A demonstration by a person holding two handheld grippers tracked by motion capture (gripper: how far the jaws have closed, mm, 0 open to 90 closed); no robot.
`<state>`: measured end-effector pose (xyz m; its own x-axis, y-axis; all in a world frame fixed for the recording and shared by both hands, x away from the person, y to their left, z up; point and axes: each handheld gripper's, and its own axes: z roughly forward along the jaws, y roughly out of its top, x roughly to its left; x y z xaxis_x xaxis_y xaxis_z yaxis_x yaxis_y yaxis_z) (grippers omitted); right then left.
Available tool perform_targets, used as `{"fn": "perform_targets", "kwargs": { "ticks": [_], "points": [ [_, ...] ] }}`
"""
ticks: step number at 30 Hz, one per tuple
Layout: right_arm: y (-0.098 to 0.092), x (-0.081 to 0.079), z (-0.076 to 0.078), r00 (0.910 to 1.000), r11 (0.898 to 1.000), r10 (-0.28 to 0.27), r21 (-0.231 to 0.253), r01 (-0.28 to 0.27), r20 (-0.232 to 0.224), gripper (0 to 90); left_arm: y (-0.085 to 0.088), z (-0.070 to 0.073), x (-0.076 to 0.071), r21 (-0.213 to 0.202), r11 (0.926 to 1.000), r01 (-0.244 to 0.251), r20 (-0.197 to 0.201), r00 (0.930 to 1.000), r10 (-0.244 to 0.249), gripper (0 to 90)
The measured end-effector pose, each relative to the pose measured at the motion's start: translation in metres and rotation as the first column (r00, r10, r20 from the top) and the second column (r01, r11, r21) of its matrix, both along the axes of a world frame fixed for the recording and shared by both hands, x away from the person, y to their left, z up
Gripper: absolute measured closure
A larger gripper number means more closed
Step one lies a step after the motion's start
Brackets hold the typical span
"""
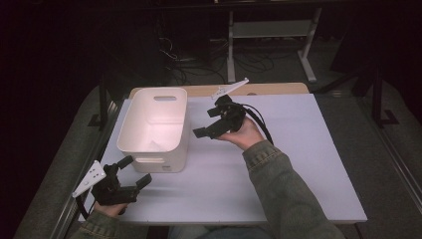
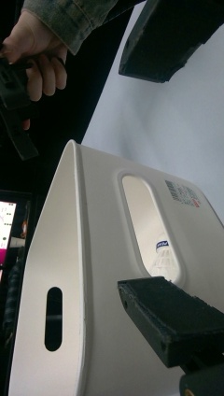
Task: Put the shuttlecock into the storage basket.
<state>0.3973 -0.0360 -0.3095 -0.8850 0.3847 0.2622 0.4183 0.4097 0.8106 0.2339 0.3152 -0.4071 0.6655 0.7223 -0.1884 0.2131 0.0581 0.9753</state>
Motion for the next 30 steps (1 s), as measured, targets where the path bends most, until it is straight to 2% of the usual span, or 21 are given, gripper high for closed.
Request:
{"fn": "perform_targets", "kwargs": {
  "ticks": [11, 18, 20, 26, 30],
  "points": [
    [-0.022, -0.010, -0.007, 0.9996, 1.000, -0.022, 0.009, 0.022, 0.015, 0.0, 0.001, 0.000, 0.000, 0.022, 0.9998, 0.001, -0.001, 1.0000, -0.001, 0.0],
    [-0.034, -0.015, -0.014, 0.9992, 0.999, -0.038, 0.021, 0.038, 0.014, 0.0, 0.000, 0.001, -0.001, 0.016, 0.9999, 0.003, 0.002, 1.0000, -0.003, 0.0],
    [-0.039, -0.017, -0.016, 0.9986, 0.999, -0.042, 0.022, 0.042, 0.032, 0.0, 0.000, 0.001, -0.001, 0.018, 0.9998, 0.005, 0.001, 1.0000, -0.005, 0.0],
    [-0.060, -0.023, -0.020, 0.9971, 0.996, -0.070, 0.051, 0.069, 0.030, 0.0, 0.000, 0.001, -0.001, 0.023, 0.9997, 0.006, -0.001, 1.0000, -0.006, 0.0],
    [-0.072, -0.026, -0.024, 0.9958, 0.995, -0.086, 0.054, 0.084, 0.032, 0.0, -0.001, 0.001, -0.001, 0.028, 0.9996, 0.007, -0.006, 1.0000, -0.007, 0.0]
  ]
}}
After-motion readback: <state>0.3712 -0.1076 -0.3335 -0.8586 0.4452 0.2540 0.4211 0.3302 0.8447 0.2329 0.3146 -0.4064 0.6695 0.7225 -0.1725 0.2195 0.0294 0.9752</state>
